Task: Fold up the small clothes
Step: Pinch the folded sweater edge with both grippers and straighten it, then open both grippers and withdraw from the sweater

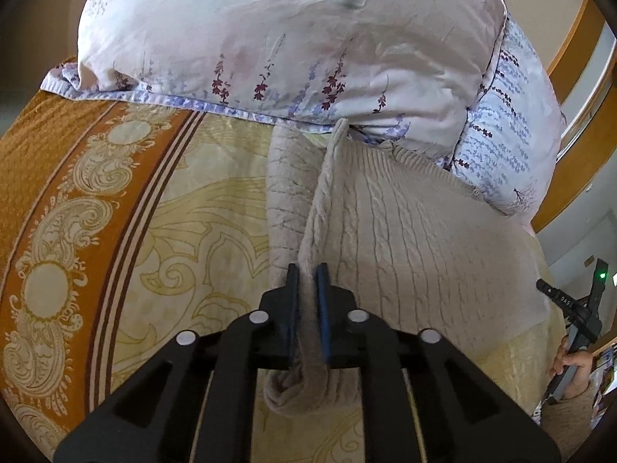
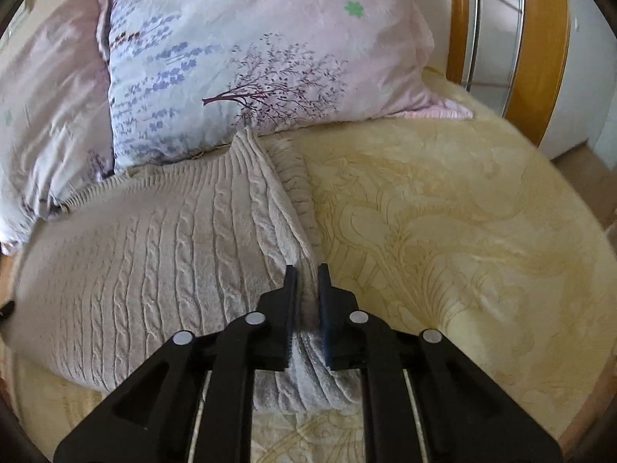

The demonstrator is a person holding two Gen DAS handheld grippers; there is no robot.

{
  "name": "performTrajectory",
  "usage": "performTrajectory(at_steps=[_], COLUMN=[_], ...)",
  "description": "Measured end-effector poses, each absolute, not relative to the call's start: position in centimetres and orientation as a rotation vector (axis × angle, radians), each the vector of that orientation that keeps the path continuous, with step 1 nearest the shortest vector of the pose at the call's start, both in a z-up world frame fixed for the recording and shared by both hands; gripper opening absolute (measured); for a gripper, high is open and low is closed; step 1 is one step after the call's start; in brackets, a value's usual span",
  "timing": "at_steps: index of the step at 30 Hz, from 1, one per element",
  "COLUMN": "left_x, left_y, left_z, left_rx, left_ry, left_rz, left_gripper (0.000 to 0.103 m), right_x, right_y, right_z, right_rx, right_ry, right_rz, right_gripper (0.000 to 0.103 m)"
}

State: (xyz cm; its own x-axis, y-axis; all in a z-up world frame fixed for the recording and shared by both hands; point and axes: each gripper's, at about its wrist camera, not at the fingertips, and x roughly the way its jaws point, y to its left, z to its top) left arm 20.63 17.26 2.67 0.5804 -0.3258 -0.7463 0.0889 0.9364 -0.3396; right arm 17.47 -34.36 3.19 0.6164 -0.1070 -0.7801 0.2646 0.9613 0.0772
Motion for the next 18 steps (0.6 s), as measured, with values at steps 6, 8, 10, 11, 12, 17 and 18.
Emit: performTrajectory(at_steps=[6,8,10,11,12,17,18], left_x=[19.3,19.3,19.6,19.8,20.0,20.9,20.9], left_y=[16.5,15.5,14.4,14.0,13.7,13.2,13.3], left_z=[5.4,5.7,5.4,5.2,4.9,2.9,2.7], left_rx=[-0.242,-0.224,-0.211,-0.208,-0.202,-0.181,-0.184], left_ry=[0.805,0.796,0.816,0.827,0.840,0.920,0.919], left_rz=[-0.273,-0.294,-0.312,-0.318,-0.319,-0.286,-0.287], left_gripper=[0.044,0.046,0.046,0.046,0.046,0.044,0.042], right_x=[16.8,17.7,18.6,19.1,19.6,21.1,20.8], right_y=[-30.9,-28.9,-27.6,-26.8,-26.2,-24.6,-24.7], right_z=[6.6,6.4,5.9,5.4,5.0,2.4,2.2], right_rx=[0.170,0.136,0.125,0.128,0.126,0.076,0.075], right_ry=[0.752,0.769,0.799,0.821,0.837,0.929,0.907], right_rz=[-0.061,-0.004,0.037,0.064,0.078,0.070,0.074], right_gripper=[0.046,0.048,0.048,0.048,0.048,0.049,0.049])
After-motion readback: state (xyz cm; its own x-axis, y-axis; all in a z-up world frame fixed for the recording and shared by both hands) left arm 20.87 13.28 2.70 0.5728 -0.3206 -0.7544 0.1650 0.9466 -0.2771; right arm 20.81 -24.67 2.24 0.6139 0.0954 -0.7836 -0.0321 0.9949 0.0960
